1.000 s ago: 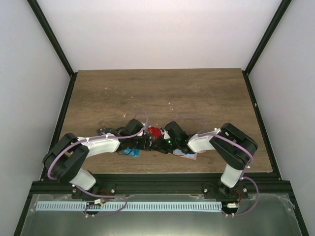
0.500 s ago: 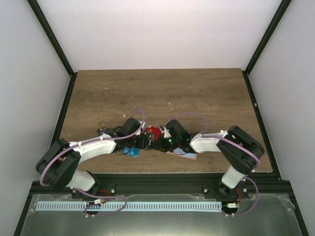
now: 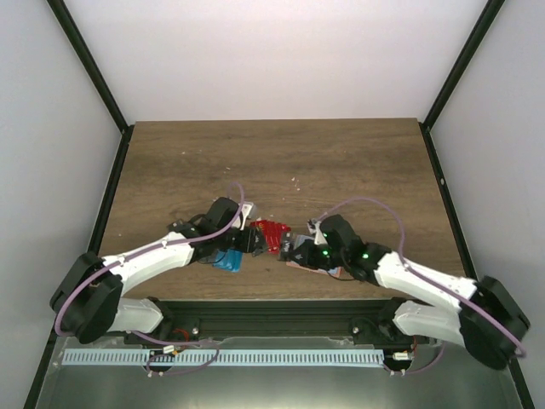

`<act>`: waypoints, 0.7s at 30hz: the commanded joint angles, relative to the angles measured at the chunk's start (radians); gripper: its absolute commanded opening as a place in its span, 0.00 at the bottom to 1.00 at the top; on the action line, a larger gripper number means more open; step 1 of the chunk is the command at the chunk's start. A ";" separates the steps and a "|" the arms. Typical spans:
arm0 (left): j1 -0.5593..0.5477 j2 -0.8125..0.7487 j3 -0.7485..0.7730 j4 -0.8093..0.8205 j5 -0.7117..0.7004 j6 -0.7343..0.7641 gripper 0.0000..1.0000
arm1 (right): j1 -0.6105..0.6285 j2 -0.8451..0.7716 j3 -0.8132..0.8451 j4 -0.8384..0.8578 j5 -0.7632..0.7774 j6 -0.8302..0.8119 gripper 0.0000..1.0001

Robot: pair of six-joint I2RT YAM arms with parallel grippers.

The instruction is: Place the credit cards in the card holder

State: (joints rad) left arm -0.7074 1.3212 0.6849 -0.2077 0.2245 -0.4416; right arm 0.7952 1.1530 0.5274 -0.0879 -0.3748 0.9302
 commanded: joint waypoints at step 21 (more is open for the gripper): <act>-0.076 0.344 0.225 0.110 0.237 0.038 0.30 | -0.166 -0.378 -0.174 -0.384 0.030 0.076 0.01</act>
State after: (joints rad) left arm -0.7795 1.6234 0.8646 -0.0975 0.4320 -0.4355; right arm 0.6518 0.7696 0.3656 -0.5533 -0.2642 1.0138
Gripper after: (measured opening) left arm 0.326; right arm 0.018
